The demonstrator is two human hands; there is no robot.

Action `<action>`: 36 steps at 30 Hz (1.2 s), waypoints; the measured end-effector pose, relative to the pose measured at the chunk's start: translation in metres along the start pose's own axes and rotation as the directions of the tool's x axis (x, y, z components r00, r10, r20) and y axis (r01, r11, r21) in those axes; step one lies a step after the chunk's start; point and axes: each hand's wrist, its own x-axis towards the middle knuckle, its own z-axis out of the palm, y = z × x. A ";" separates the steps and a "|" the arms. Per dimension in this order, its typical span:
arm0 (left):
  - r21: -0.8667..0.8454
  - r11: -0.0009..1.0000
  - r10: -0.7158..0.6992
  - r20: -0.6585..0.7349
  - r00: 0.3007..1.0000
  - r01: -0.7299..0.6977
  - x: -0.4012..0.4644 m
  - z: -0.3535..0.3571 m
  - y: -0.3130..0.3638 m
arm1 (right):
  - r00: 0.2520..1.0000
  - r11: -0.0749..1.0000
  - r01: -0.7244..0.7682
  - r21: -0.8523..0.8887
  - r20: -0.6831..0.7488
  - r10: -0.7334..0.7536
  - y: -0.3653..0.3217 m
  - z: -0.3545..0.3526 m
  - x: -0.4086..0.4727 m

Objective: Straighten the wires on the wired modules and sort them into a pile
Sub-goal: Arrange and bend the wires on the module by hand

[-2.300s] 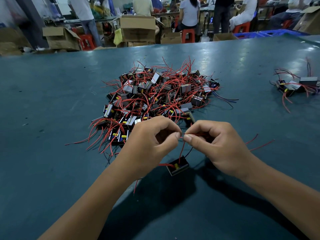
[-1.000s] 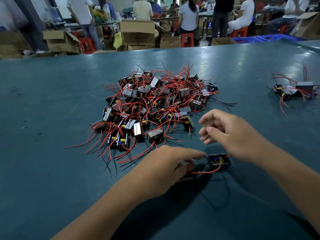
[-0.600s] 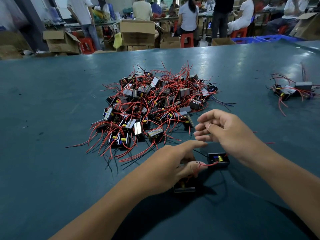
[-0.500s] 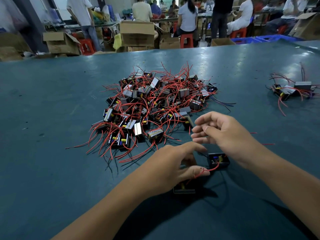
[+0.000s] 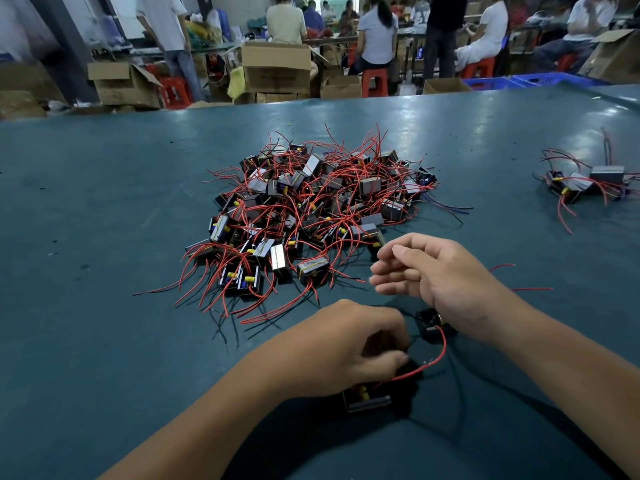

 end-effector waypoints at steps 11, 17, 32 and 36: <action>-0.273 0.961 -0.123 -0.313 0.942 0.034 0.003 -0.005 -0.013 | 0.985 0.951 0.032 -0.306 0.170 0.022 0.000 -0.001 -0.007; -0.336 0.931 -0.259 -0.321 0.911 0.146 0.003 -0.007 -0.013 | 0.964 0.823 0.130 -0.553 0.264 0.025 -0.005 -0.002 -0.011; -0.245 0.960 -0.234 -0.452 0.861 0.133 0.004 -0.002 -0.019 | 0.995 0.854 0.092 -0.512 0.077 -0.061 -0.009 -0.005 -0.010; -0.294 0.949 -0.244 -0.466 0.851 0.111 0.006 0.000 -0.019 | 0.998 0.904 0.065 -0.423 0.007 -0.068 -0.005 0.000 -0.011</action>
